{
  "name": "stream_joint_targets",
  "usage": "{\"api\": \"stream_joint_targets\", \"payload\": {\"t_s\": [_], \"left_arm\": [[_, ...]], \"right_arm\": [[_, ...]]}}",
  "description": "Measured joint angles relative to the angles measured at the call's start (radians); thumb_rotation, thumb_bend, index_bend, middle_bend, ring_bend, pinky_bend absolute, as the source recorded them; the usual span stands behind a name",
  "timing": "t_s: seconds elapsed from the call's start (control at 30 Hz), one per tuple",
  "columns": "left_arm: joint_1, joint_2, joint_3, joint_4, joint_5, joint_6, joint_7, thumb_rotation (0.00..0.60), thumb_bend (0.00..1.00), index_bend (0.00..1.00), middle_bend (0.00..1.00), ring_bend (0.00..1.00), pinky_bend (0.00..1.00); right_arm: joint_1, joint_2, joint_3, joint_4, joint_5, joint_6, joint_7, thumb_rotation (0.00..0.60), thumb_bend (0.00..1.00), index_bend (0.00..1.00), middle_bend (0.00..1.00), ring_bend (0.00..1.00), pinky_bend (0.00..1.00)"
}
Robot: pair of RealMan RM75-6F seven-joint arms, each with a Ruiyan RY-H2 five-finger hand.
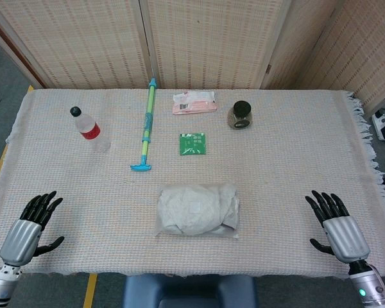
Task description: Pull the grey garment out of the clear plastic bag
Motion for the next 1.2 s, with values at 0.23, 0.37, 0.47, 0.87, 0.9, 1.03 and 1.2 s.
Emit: {"api": "stream_joint_targets", "payload": {"t_s": [0.23,0.37,0.47,0.87,0.9,1.03,1.2], "left_arm": [[0.0,0.003,0.014,-0.013,0.012,-0.002,-0.003,0.6,0.22,0.1,0.05,0.0,0.12],[-0.001,0.004,0.032,-0.025,0.027,-0.01,-0.023,0.6,0.22,0.1,0.07,0.0,0.21],[-0.006,0.003,0.058,-0.03,0.06,-0.02,-0.038,0.6,0.22,0.1,0.15,0.09,0.34],[-0.045,-0.173,0.115,0.01,0.183,-0.052,-0.041,0.6,0.22,0.37,1.0,0.95,0.98],[-0.05,-0.188,0.114,0.013,0.186,-0.058,-0.033,0.6,0.22,0.39,1.0,0.97,0.99],[-0.07,-0.253,0.11,0.015,0.191,-0.091,-0.005,0.6,0.25,0.43,1.0,1.0,1.0],[-0.097,-0.325,0.096,-0.004,0.181,-0.138,0.032,0.6,0.27,0.41,1.0,1.0,1.0]], "right_arm": [[-0.004,0.004,-0.004,-0.003,-0.011,0.013,0.001,0.6,0.11,0.0,0.0,0.0,0.0],[-0.007,0.007,-0.007,-0.005,-0.016,0.018,0.003,0.6,0.11,0.0,0.0,0.0,0.0],[-0.008,0.007,-0.005,-0.004,-0.012,0.02,-0.001,0.6,0.11,0.0,0.0,0.0,0.0],[0.002,-0.026,0.004,-0.001,0.024,-0.013,-0.07,0.6,0.11,0.0,0.0,0.0,0.0],[0.003,-0.028,0.005,-0.001,0.028,-0.017,-0.073,0.6,0.11,0.0,0.0,0.0,0.0],[0.006,-0.031,0.011,0.0,0.047,-0.024,-0.083,0.6,0.11,0.0,0.0,0.0,0.0],[0.007,-0.03,0.015,-0.002,0.056,-0.024,-0.089,0.6,0.11,0.0,0.0,0.0,0.0]]}}
